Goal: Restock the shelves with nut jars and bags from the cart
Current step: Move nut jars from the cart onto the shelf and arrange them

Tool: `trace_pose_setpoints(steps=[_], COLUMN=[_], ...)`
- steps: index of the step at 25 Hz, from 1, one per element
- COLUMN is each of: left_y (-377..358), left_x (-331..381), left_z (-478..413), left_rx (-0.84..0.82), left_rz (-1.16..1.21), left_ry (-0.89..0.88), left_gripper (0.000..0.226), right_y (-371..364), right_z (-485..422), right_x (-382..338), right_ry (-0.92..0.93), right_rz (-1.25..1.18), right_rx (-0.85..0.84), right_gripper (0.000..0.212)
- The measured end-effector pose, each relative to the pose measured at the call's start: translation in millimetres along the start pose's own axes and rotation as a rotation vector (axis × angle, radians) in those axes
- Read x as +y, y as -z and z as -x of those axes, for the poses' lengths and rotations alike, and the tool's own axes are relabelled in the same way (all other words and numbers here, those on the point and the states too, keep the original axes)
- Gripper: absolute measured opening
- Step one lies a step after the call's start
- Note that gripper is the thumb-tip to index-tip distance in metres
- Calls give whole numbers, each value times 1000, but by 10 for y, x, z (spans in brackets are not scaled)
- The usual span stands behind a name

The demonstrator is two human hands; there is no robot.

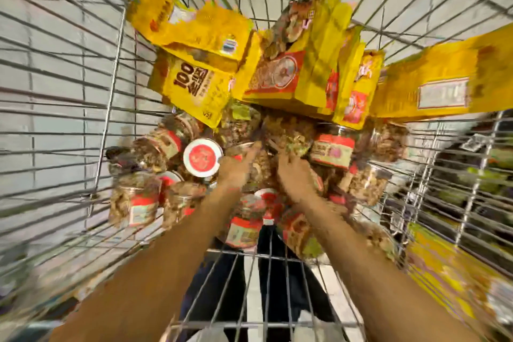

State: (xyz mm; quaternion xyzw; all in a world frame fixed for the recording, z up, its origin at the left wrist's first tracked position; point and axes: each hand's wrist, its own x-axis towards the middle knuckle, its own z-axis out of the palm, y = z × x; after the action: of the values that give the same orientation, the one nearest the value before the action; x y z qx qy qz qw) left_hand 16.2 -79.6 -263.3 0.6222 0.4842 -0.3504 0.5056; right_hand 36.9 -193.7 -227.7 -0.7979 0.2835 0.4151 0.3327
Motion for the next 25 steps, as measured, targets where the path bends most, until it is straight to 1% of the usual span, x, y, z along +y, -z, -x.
trace_pose_setpoints(steps=[1,2,3,4,5,6,7,8,9,10,12,13,14,16,18,19,20,21,22,23,25], left_y=[25,63,93,117,200,253,340,453,587,728,1043,1164,1220,1117,823,645,481,338,211,113,2], left_x=[50,83,90,128,121,114,97,76,62,48,-38,-101,-149,-275,-456,-545,-619,-669,-713,-742,-735], left_z=[89,200,353,523,690,809,908,968,974,916,754,694,679,697,719,711,674,617,522,424,318], left_rx=[43,106,137,146,111,22,-106,-251,-336,-334,-143,-88,-91,-181,-310,-351,-340,-287,-225,-192,-209], left_rz=[-97,-152,-229,-269,-269,-212,-119,-11,27,-56,-377,-448,-456,-506,-410,-365,-336,-358,-411,-498,-634], left_ry=[-33,-98,-164,-226,-287,-324,-302,-242,-170,-128,-153,-148,-144,-178,-247,-262,-263,-273,-297,-341,-416], left_gripper=[57,67,70,66,52,35,26,26,26,23,19,18,17,15,6,20,40,57,69,75,74], right_y=[33,51,76,102,122,135,148,185,251,307,402,454,502,597,657,679,689,689,687,682,654], right_z=[36,-9,48,137,239,279,308,308,338,331,344,360,367,381,360,340,310,288,268,249,232], right_x=[-45,-33,-77,-112,-148,-129,-114,-73,-48,14,128,195,275,393,480,495,518,536,561,585,615], right_ry=[-32,-77,-86,-72,-69,-75,-93,-134,-157,-187,-252,-276,-284,-270,-260,-268,-279,-289,-301,-317,-341], right_rz=[-24,-77,-151,-206,-309,-446,-589,-688,-724,-769,-873,-919,-971,-1077,-1133,-1136,-1128,-1109,-1090,-1071,-1073], right_rx=[-52,-117,-131,-143,-154,-190,-211,-227,-230,-233,-217,-203,-193,-206,-206,-205,-202,-187,-164,-142,-128], right_gripper=[44,47,49,52,55,59,64,69,73,75,73,73,75,82,83,83,82,81,78,74,70])
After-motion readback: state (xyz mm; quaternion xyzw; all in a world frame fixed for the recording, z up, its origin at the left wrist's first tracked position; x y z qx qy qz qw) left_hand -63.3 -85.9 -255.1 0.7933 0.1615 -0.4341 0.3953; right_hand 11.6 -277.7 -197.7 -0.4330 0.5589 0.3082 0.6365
